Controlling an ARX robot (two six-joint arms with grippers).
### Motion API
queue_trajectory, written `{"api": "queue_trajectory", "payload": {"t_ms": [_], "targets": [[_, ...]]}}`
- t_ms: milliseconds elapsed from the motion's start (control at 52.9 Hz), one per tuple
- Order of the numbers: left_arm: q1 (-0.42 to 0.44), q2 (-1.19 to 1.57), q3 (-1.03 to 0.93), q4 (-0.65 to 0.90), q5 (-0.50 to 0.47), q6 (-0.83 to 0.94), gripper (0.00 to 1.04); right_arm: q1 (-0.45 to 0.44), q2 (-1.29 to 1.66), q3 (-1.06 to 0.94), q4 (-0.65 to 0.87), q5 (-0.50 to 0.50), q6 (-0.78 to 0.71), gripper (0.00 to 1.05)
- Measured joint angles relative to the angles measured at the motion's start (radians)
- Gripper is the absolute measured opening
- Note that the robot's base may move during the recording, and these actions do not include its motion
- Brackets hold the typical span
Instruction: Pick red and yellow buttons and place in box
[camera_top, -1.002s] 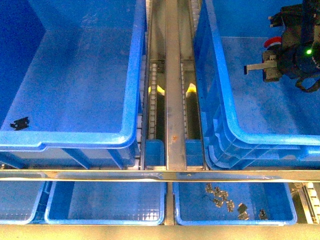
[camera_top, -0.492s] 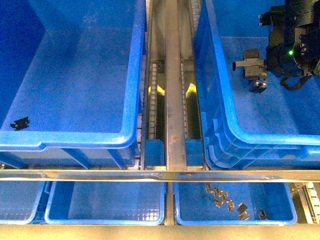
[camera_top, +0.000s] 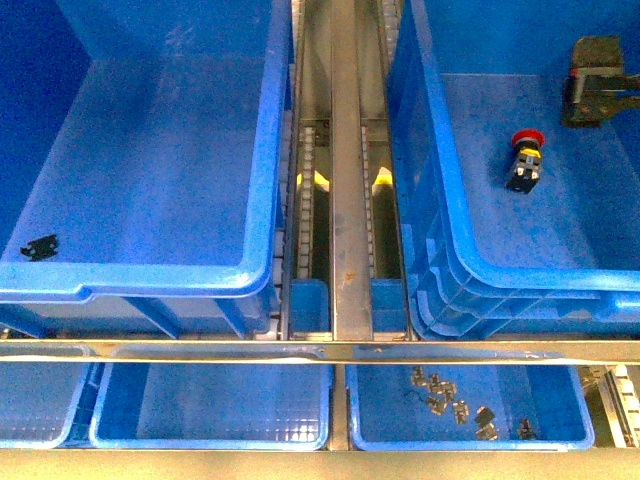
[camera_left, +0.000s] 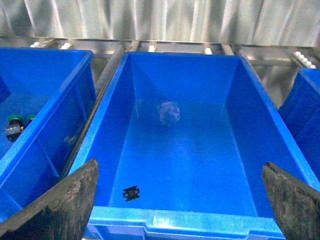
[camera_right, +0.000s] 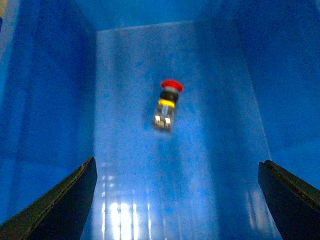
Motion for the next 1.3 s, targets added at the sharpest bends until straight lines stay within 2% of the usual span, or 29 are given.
{"api": "queue_trajectory", "payload": {"t_ms": [95, 170, 208, 246, 284, 321, 397, 473, 662, 1305], "targets": [[0.0, 0.0, 0.0, 0.0, 0.0, 0.0, 0.97, -0.003, -0.179, -0.097, -0.123, 0.016, 0.082, 0.98], [0.0, 0.0, 0.0, 0.0, 0.0, 0.0, 0.97, -0.008, -0.241, -0.122, -0.131, 0.011, 0.114, 0.98], [0.0, 0.0, 0.0, 0.0, 0.0, 0.0, 0.97, -0.022, -0.194, -0.186, 0.12, -0.105, 0.056, 0.89], [0.0, 0.0, 0.0, 0.0, 0.0, 0.0, 0.97, -0.023, -0.154, -0.269, 0.373, -0.171, -0.017, 0.8], [0.0, 0.0, 0.0, 0.0, 0.0, 0.0, 0.97, -0.013, -0.146, -0.343, 0.54, -0.192, -0.063, 0.7], [0.0, 0.0, 0.0, 0.0, 0.0, 0.0, 0.97, -0.008, -0.18, -0.372, 0.612, -0.19, -0.093, 0.61], [0.0, 0.0, 0.0, 0.0, 0.0, 0.0, 0.97, -0.003, -0.259, -0.389, 0.616, -0.173, -0.114, 0.48], [0.0, 0.0, 0.0, 0.0, 0.0, 0.0, 0.97, 0.039, -0.317, -0.413, 0.583, -0.116, -0.121, 0.36], [0.0, 0.0, 0.0, 0.0, 0.0, 0.0, 0.97, 0.067, -0.458, -0.468, 0.476, -0.106, -0.135, 0.04], [0.0, 0.0, 0.0, 0.0, 0.0, 0.0, 0.97, 0.069, -0.966, -0.509, 0.043, -0.108, -0.138, 0.04]]}}
